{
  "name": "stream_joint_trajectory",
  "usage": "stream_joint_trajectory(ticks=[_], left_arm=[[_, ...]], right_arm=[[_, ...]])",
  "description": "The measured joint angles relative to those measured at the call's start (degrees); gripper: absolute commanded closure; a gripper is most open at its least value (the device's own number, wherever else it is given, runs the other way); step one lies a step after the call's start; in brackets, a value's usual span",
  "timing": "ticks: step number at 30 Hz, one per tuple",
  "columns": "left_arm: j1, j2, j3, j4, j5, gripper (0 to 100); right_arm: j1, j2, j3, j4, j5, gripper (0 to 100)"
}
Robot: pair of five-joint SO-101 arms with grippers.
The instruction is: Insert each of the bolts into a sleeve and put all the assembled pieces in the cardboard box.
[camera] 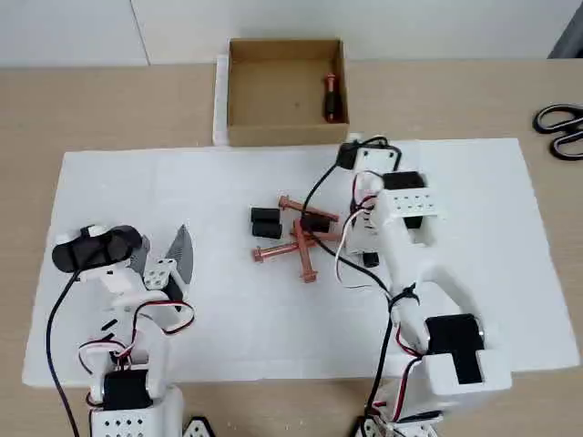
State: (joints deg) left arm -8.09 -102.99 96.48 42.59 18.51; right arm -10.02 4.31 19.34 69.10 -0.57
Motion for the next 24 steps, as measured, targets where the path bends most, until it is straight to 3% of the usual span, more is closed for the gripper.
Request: stream_joint_trajectory(ticks=[16, 24], left_arm=[[0.0, 0.0, 0.0, 0.0, 0.0, 79], [0.0, 0.0, 0.0, 0.0, 0.0, 79]], right_arm=[[-1.2, 5.9, -1.1, -2.8, 0.0, 83.5], [-0.6, 5.2, -1.1, -2.9, 3.7, 99.5]])
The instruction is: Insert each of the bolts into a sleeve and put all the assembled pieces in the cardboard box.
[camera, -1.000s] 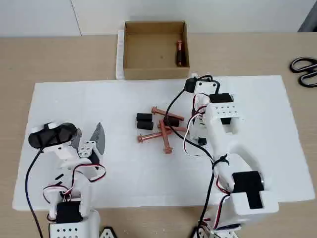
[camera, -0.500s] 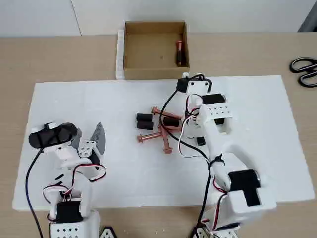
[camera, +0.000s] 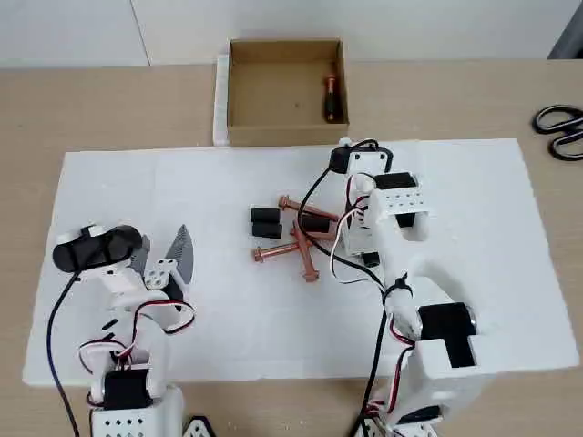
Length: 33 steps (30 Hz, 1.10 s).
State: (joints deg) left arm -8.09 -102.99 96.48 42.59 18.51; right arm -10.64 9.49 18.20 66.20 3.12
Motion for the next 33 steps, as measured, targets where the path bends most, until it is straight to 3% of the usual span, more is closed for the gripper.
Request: stream_joint_trajectory(ticks=[17, 26, 33], left_arm=[[0.0, 0.0, 0.0, 0.0, 0.0, 79], [2.4, 0.0, -4.6, 0.9, 0.0, 79], [2.5, 0.4, -9.0, 2.6, 0.0, 79]], right_arm=[[2.5, -22.7, -6.9, 18.2, 6.9, 99.5], [8.4, -26.1, -6.9, 19.8, 7.0, 99.5], [8.7, -26.1, -6.9, 21.1, 7.0, 99.5]])
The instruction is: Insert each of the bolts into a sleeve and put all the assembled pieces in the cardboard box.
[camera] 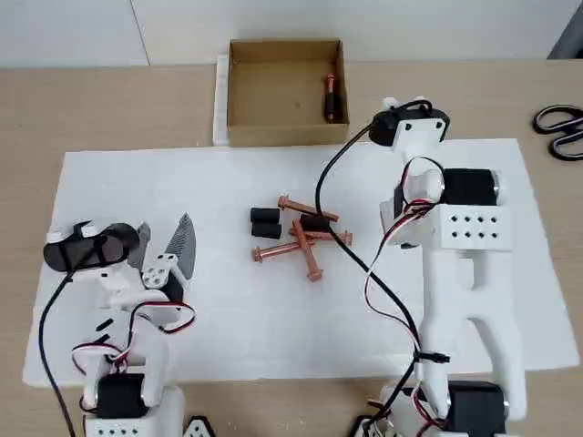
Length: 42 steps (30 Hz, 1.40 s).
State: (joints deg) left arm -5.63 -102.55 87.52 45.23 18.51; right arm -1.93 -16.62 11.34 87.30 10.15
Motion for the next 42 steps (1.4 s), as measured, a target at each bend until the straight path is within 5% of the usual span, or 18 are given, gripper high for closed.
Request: stream_joint_trajectory(ticks=[6, 13, 22, 29, 37, 42], left_arm=[[0.0, 9.1, -14.3, 4.8, 0.0, 79], [1.9, 36.6, -38.9, 14.2, -0.8, 79], [15.6, 75.3, -64.5, 28.0, -25.1, 79], [16.4, 91.0, -69.7, 24.4, -28.7, 79], [24.1, 99.1, -70.7, 16.8, -44.1, 79], [25.6, 103.5, -70.9, 8.9, -41.8, 79]], right_arm=[[0.0, 0.0, 0.0, 0.0, 0.0, 99.5], [0.0, 0.0, 0.0, 0.0, 0.0, 99.5], [0.0, 0.0, 0.0, 0.0, 0.0, 99.5], [6.7, 0.0, 0.0, 0.0, 0.0, 99.5], [20.7, 0.0, 0.0, 0.0, 3.2, 99.5], [24.4, 0.0, 0.0, 0.0, 3.3, 99.5]])
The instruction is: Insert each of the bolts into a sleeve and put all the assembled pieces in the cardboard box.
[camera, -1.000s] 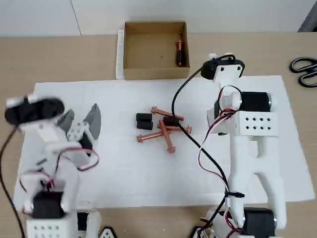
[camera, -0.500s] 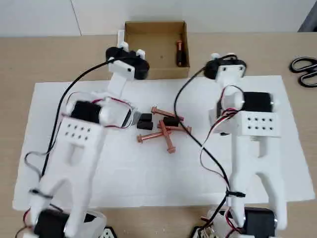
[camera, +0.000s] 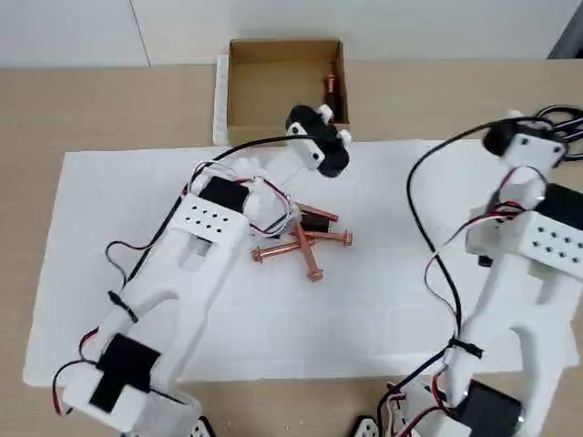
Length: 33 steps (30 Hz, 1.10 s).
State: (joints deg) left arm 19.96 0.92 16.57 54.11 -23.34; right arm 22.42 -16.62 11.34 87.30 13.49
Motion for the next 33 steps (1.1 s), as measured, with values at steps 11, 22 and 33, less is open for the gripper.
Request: stream_joint_trajectory(ticks=[11, 22, 33], left_arm=[[4.1, 6.2, -0.7, 2.0, 18.5, 79], [5.3, 6.7, -0.8, 2.8, 24.4, 79], [5.4, 6.7, 3.0, -0.5, 30.2, 79]], right_arm=[[0.4, 0.0, 0.0, 0.0, 0.0, 99.5], [0.4, 0.0, 0.0, 0.0, 0.0, 99.5], [0.4, 0.0, 0.0, 0.0, 0.0, 99.5]])
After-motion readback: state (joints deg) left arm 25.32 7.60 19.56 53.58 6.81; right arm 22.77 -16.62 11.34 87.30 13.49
